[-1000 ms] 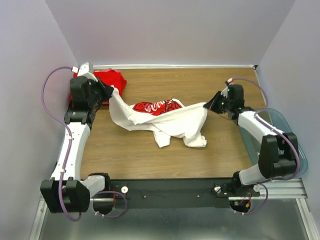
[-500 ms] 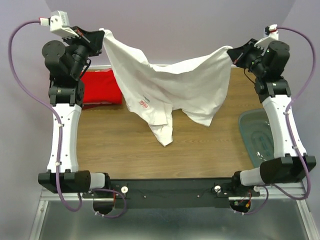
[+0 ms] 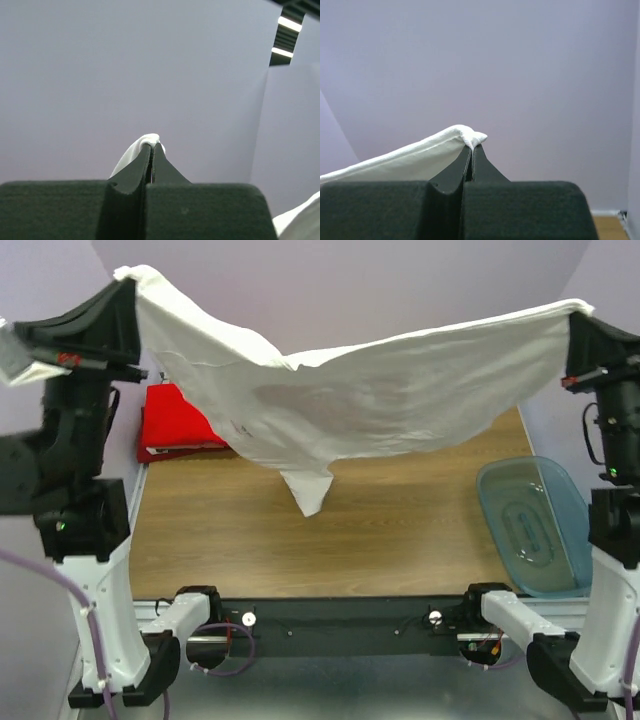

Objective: Fold and stack the t-shirts
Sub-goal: Flatten the tshirt out, then fold the tshirt

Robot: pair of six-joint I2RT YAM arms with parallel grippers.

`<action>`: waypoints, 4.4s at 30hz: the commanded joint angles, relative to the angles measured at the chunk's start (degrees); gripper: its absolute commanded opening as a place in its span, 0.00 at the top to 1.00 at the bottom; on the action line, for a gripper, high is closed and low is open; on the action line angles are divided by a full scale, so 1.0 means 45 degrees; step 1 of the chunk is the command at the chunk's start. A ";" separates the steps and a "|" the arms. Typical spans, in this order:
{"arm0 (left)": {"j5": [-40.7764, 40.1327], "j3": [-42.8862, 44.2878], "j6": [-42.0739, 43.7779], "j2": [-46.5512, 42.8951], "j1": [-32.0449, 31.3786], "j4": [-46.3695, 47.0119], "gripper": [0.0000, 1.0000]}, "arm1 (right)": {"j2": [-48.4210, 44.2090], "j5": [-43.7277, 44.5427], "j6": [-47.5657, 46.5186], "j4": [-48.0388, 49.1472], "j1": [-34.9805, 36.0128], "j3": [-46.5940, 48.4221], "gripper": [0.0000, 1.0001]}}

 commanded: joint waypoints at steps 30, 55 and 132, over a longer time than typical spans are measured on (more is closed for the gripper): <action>0.2184 0.0667 -0.0385 0.5380 -0.0221 0.0837 1.00 | 0.3743 -0.0866 0.0733 -0.0420 -0.0035 -0.2656 1.00; -0.0452 0.1347 0.2192 -0.0773 -0.0221 -0.3147 1.00 | -0.1218 0.1045 0.1553 -0.2176 -0.0016 -0.0313 0.99; -0.2348 -0.9079 0.1197 0.9851 -0.3326 -0.2055 0.02 | 1.1905 0.3956 0.3545 0.0772 0.4848 -0.7149 0.00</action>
